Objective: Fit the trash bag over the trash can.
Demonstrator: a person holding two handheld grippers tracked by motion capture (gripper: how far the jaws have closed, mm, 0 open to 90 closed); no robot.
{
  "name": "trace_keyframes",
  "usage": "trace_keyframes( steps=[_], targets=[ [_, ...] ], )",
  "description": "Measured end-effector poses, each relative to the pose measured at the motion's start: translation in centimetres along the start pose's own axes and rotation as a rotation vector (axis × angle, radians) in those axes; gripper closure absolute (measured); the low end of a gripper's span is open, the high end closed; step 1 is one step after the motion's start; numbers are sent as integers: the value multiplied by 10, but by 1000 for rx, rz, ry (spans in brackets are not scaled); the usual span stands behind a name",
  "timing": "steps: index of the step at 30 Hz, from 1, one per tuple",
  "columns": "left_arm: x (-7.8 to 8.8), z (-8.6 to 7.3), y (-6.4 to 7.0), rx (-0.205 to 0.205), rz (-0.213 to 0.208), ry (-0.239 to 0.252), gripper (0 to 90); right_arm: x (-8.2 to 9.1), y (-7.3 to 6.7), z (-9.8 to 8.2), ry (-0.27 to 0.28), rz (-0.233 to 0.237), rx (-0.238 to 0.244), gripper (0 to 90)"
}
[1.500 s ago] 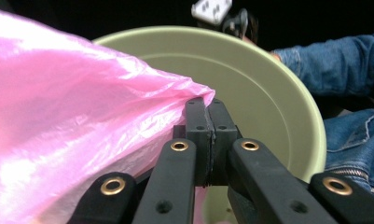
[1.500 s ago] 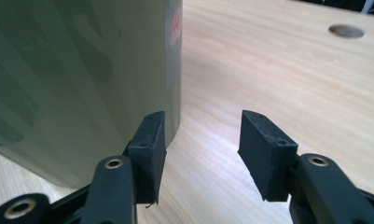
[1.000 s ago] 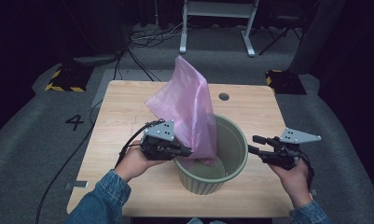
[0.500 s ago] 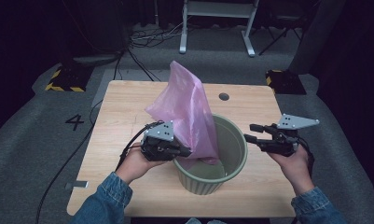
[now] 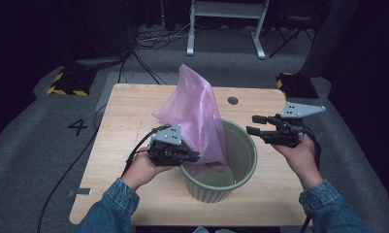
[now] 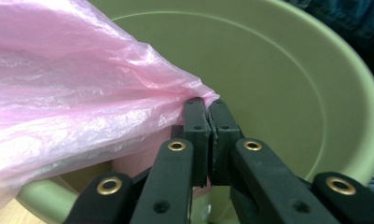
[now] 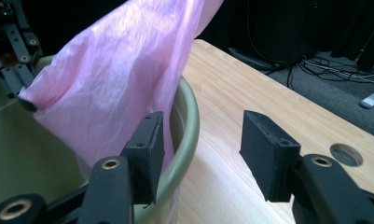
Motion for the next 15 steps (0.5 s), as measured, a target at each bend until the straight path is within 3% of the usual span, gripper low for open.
trace_keyframes(
  steps=[8, 15],
  targets=[
    [3, 0, -1, 5, 29, -4, 874, -19, -3, 15, -19, 30, 24, 492],
    [2, 0, -3, 23, 36, -3, 859, -47, -2, 28, -64, 59, 25, 470]
  ],
)
Point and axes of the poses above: each handheld gripper's, and its own axes: x roughly backward along the jaws, z roughly out of its top, y roughly to its right, the point moved 1 cm from there along -x, roughly forward along the jaws, and after that the axes turned 14 degrees about -x, right-handed, at the moved point
